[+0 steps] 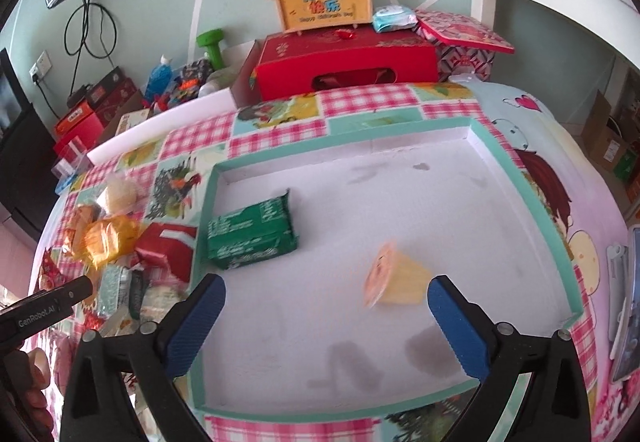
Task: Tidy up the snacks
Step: 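Grasp the pink bread bag with the left gripper while the right gripper grasps the white red-lettered packet, then carry the pink bag and white packet into the tray while both grippers release them, then move the left gripper over the red patterned packet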
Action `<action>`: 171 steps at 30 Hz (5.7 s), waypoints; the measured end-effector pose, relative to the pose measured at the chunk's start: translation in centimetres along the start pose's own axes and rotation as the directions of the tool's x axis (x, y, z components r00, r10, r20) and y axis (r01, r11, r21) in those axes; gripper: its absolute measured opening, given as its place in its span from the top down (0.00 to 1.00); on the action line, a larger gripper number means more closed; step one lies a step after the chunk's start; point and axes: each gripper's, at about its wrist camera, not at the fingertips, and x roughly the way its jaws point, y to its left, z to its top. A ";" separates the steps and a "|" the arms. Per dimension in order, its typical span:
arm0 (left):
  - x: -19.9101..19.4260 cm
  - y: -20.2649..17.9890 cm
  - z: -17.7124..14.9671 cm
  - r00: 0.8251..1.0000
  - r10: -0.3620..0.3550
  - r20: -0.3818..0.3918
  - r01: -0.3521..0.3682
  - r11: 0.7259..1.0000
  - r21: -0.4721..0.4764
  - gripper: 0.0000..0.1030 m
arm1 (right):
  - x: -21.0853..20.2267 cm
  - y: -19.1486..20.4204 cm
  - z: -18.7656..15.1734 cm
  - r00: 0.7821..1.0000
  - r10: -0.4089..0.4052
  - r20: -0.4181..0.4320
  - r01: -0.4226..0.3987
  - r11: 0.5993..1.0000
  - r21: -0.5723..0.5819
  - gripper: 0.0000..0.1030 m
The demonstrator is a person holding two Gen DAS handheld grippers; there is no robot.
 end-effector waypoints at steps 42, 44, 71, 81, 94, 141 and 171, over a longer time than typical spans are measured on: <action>4.1 12.2 -5.6 0.990 -0.069 -0.125 0.038 0.972 -0.233 0.57 | 3.4 16.0 -6.7 0.939 0.207 -0.275 -0.287 0.912 -0.293 0.30; 4.0 12.3 -5.5 0.990 -0.077 -0.115 0.048 0.971 -0.234 0.59 | 3.3 16.1 -6.7 0.939 0.211 -0.272 -0.291 0.910 -0.297 0.38; -2.2 5.3 -2.9 0.987 -0.143 0.075 0.149 0.985 -0.087 0.60 | -1.6 9.0 -2.6 0.960 0.262 -0.101 -0.273 0.953 -0.128 0.47; -4.5 -5.8 -2.8 0.954 -0.290 0.077 0.275 0.948 0.158 0.60 | -1.2 -1.1 -0.6 0.993 0.101 -0.057 -0.096 0.992 0.086 0.47; -3.3 -13.9 -3.2 0.946 -0.319 0.052 0.284 0.900 0.332 0.60 | -1.6 -11.6 -0.4 0.998 -0.040 -0.039 0.050 0.949 0.311 0.47; 1.6 -8.7 -0.9 0.995 -0.089 -0.055 0.091 0.995 0.039 0.14 | 0.4 -6.7 0.3 0.998 -0.036 -0.049 0.041 0.993 0.113 0.11; 3.8 5.5 0.5 0.996 0.036 -0.085 -0.052 0.980 -0.194 0.08 | 2.1 8.8 -1.7 0.984 0.157 -0.084 -0.165 0.981 -0.099 0.00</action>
